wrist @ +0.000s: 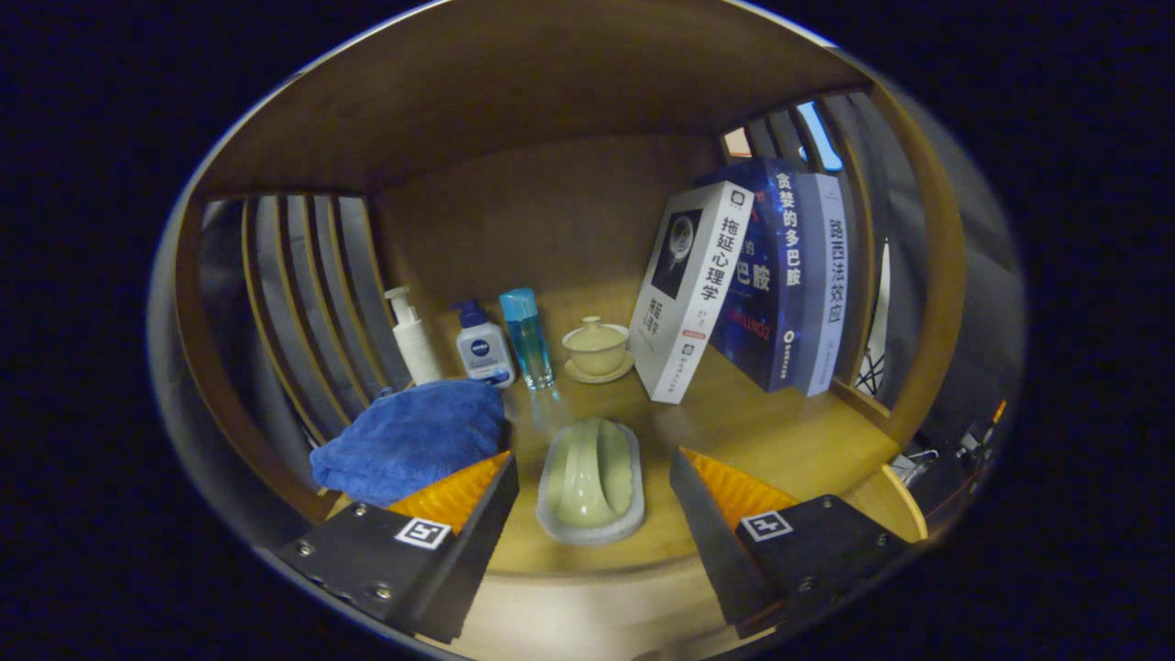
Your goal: Pull open the drawer, take out the items inside it, and place them on the countertop above the cabinet.
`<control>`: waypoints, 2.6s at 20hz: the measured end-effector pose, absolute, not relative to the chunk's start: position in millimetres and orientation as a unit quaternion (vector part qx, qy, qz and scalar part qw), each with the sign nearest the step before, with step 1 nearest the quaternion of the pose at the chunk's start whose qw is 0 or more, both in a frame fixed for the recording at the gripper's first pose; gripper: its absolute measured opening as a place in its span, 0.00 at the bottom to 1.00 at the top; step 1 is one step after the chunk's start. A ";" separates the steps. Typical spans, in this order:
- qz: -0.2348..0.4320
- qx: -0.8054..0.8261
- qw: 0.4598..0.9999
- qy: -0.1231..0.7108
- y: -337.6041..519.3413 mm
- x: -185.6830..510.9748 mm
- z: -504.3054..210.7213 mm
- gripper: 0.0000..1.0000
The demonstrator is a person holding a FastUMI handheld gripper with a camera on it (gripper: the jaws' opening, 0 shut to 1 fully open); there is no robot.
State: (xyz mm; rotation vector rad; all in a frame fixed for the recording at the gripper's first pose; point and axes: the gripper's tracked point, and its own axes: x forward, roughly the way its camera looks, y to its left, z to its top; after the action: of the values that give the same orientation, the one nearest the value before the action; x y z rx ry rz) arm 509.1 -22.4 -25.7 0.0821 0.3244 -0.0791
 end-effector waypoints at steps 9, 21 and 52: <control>-0.020 -0.002 0.997 0.081 -6.6 384.5 21.3 0.99; 0.017 0.017 1.000 0.013 31.6 229.1 -10.0 0.99; -0.015 -0.007 0.998 0.061 -25.7 277.5 -160.1 0.99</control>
State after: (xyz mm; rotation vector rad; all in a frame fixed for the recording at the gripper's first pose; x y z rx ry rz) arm 277.5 -25.7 -160.1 -0.0132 0.1220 -0.0310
